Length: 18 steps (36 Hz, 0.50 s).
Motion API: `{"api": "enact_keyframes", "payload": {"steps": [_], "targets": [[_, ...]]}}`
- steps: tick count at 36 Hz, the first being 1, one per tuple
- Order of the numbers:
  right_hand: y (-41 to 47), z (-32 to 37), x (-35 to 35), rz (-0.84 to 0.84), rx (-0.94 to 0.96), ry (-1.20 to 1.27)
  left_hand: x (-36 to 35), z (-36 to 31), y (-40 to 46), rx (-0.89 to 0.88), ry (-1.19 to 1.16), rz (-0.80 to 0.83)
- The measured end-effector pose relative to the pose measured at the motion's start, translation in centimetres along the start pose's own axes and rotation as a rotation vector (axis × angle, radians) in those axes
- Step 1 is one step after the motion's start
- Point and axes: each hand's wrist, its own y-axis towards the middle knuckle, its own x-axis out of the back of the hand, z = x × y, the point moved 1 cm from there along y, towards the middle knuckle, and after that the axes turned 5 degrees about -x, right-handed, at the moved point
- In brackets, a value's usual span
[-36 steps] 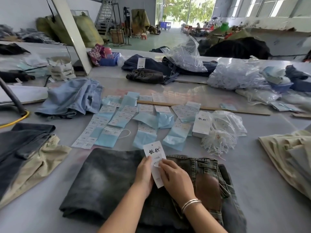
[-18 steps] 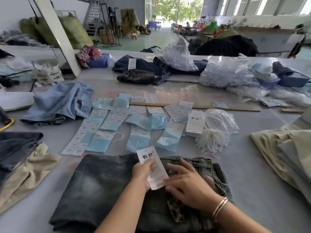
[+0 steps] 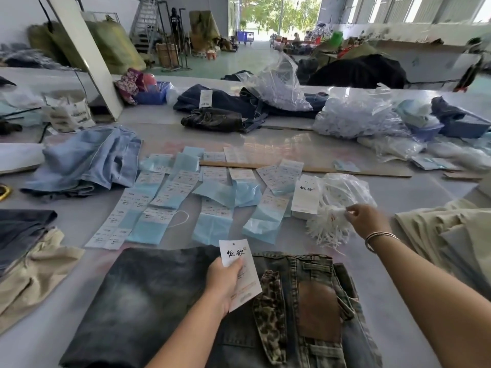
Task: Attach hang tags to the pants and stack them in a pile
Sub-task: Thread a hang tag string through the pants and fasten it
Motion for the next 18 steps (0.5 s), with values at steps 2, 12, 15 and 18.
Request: {"api": "enact_keyframes", "payload": {"steps": [2,12,15,18], "targets": [[0.0,0.5,-0.3,-0.003,0.008,-0.018,-0.1,0.1,0.1,-0.019,0.024,-0.013],[1.5,0.8,2.1,-0.066,0.141,-0.049,-0.2,-0.2,-0.3,-0.066,0.105,-0.014],[1.9,0.9,3.4,-0.020,0.149,-0.206,-0.2,-0.2,-0.4,-0.073,0.105,0.004],[2.3,1.5,4.3,0.081,0.180,-0.230,-0.1,-0.5,-0.7,-0.092,0.134,0.036]]}}
